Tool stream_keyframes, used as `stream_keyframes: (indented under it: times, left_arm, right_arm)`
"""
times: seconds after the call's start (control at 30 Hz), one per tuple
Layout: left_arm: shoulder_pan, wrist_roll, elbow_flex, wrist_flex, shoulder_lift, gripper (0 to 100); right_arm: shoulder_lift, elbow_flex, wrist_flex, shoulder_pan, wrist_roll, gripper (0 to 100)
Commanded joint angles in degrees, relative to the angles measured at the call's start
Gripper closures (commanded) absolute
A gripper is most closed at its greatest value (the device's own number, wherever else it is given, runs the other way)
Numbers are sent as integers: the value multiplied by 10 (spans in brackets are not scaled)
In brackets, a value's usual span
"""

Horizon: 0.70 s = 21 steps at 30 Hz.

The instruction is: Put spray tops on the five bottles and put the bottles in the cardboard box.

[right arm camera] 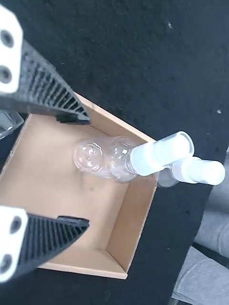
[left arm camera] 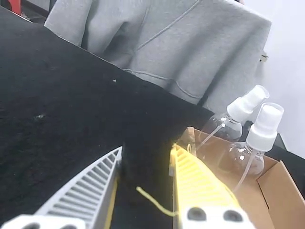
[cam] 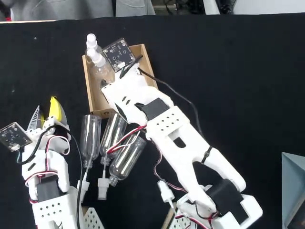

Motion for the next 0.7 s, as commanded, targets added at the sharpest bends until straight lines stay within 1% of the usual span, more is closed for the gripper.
stream_keyframes:
  times: [0.0,0.2,0.5,0.67]
  left_arm:
    - [-7,-3,12,-9,-11,851]
    - [-7,-3,12,-8,-11,851]
    - [-7,-3,12,-7,-10,851]
    - [-8,-3,12,-7,-10,852]
  right_arm:
    - [-43,-6,4,1,-1,737]
    - [-44,-6,11,0,-4,737]
    - [-67,-41,107,-12,0,737]
    - [-75,-38,115,-11,1,737]
